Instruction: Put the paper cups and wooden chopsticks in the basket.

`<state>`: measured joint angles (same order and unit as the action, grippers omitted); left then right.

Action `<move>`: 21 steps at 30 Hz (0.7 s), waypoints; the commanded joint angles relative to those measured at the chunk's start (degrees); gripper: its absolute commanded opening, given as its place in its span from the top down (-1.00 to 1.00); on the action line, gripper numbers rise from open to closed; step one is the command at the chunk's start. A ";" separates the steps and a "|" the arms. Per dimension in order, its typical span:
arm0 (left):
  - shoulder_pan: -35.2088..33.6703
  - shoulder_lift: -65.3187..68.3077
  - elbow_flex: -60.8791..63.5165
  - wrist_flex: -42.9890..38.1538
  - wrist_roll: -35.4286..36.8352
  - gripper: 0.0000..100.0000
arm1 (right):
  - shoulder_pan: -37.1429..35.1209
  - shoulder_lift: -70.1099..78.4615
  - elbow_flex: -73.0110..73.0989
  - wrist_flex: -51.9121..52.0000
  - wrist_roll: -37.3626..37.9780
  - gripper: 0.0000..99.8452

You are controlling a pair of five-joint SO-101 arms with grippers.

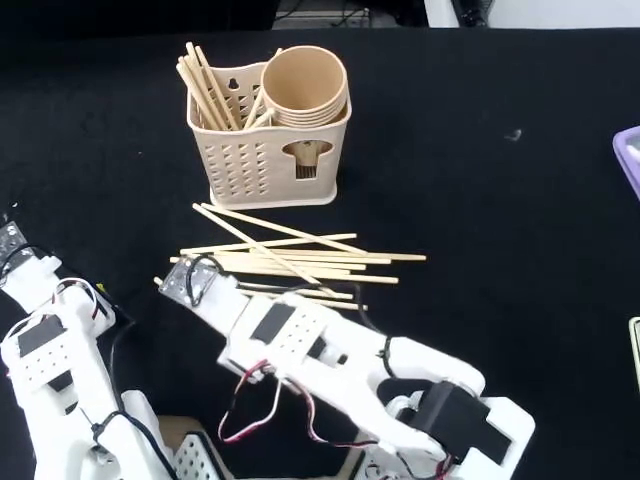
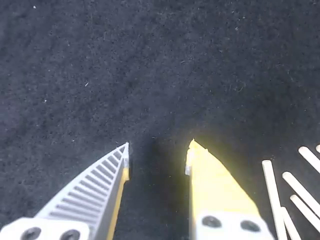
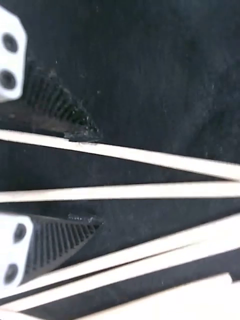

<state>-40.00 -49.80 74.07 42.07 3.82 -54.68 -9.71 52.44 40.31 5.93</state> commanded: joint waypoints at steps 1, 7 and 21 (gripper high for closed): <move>-0.13 -1.05 -3.56 -0.79 0.26 0.62 | 1.32 -2.24 -1.36 2.11 0.00 0.53; -0.13 -1.05 -3.56 -0.79 0.26 0.62 | 0.44 -2.15 -1.63 3.96 0.35 0.60; -0.13 -1.05 -3.56 -0.79 0.26 0.62 | 0.62 7.08 -8.48 10.90 4.84 0.97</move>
<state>-40.00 -49.80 74.07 42.07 3.82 -53.98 -3.21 45.32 49.89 10.42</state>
